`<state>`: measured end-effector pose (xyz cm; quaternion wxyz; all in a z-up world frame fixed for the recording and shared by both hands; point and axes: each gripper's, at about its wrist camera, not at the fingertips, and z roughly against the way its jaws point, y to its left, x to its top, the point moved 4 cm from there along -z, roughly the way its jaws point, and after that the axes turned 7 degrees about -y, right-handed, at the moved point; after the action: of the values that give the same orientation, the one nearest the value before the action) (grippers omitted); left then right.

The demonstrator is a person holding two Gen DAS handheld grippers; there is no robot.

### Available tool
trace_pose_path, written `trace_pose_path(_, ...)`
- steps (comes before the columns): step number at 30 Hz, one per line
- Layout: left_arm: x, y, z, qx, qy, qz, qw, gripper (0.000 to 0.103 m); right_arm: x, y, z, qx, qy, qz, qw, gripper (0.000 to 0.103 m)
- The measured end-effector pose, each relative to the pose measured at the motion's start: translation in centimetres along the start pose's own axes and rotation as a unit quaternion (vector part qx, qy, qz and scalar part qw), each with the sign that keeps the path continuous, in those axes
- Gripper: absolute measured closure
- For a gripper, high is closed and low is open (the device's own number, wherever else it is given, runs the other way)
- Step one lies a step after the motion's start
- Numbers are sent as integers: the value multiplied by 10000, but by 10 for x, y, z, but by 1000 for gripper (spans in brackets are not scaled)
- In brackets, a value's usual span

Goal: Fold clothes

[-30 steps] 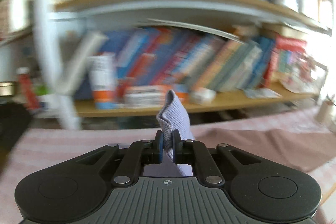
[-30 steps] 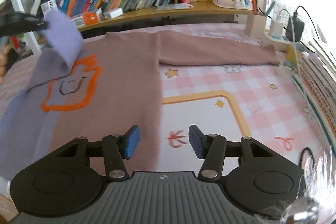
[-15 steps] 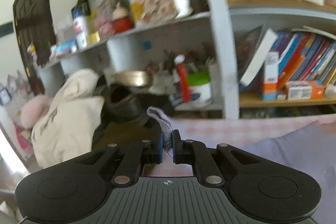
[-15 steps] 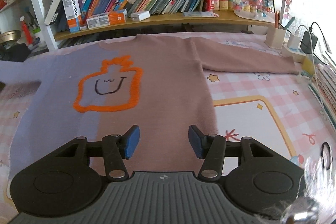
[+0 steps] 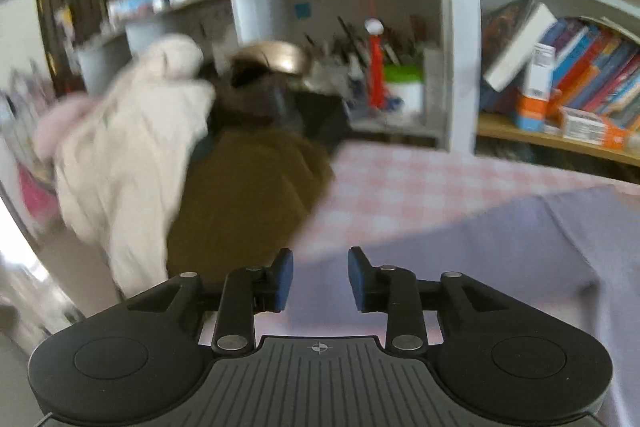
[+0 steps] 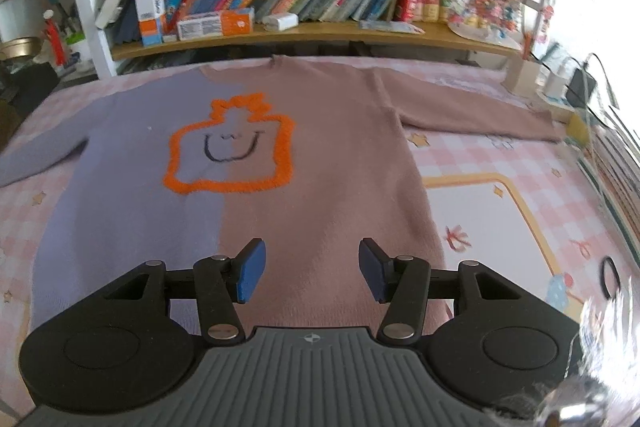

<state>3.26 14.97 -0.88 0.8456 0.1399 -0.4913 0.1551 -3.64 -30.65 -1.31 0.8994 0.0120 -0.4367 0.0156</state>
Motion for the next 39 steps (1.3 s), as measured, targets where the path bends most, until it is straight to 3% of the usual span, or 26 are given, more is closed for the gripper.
trace_pose_path(4,-37,-32,34,-955,240,-48,9951,72,-15,-11,2,-318,194,-57,9993,53)
trace_pose_path(9,-70,-77,63,-2029,914,477,9738,71,-24,-22,5,-404,301,-111,9987,53)
trace_pose_path(11,-79,-100,79,-2316,1118,430,9654,63,-26,-27,6,-384,318,-131,9987,53)
trace_pose_path(12,-82,-107,84,-2343,1147,432,9644,58,-27,-29,6,-364,325,-138,9987,53)
trace_pose_path(17,-93,-134,104,-2411,1338,513,9599,57,-27,-47,5,-251,273,-149,9992,54)
trace_pose_path(24,-98,-148,109,-2058,1501,528,9656,57,-33,-79,-6,-89,424,-580,9974,66)
trace_pose_path(28,-103,-151,111,-1836,1612,582,9679,57,-37,-84,-12,-9,510,-526,9973,67)
trace_pose_path(34,-105,-153,111,-1620,1653,743,9700,60,-42,-84,-19,277,616,-311,9972,81)
trace_pose_path(35,-105,-154,111,-1586,1661,771,9702,66,-42,-82,-19,353,612,-267,9971,85)
trace_pose_path(36,-105,-154,111,-1595,1682,851,9690,87,-41,-82,-19,432,605,-235,9970,93)
trace_pose_path(37,-105,-154,112,-1603,1703,931,9678,96,-40,-81,-19,514,597,-219,9966,94)
trace_pose_path(39,-100,-155,118,-1598,1495,986,9708,99,-36,-81,-16,653,539,-214,9962,94)
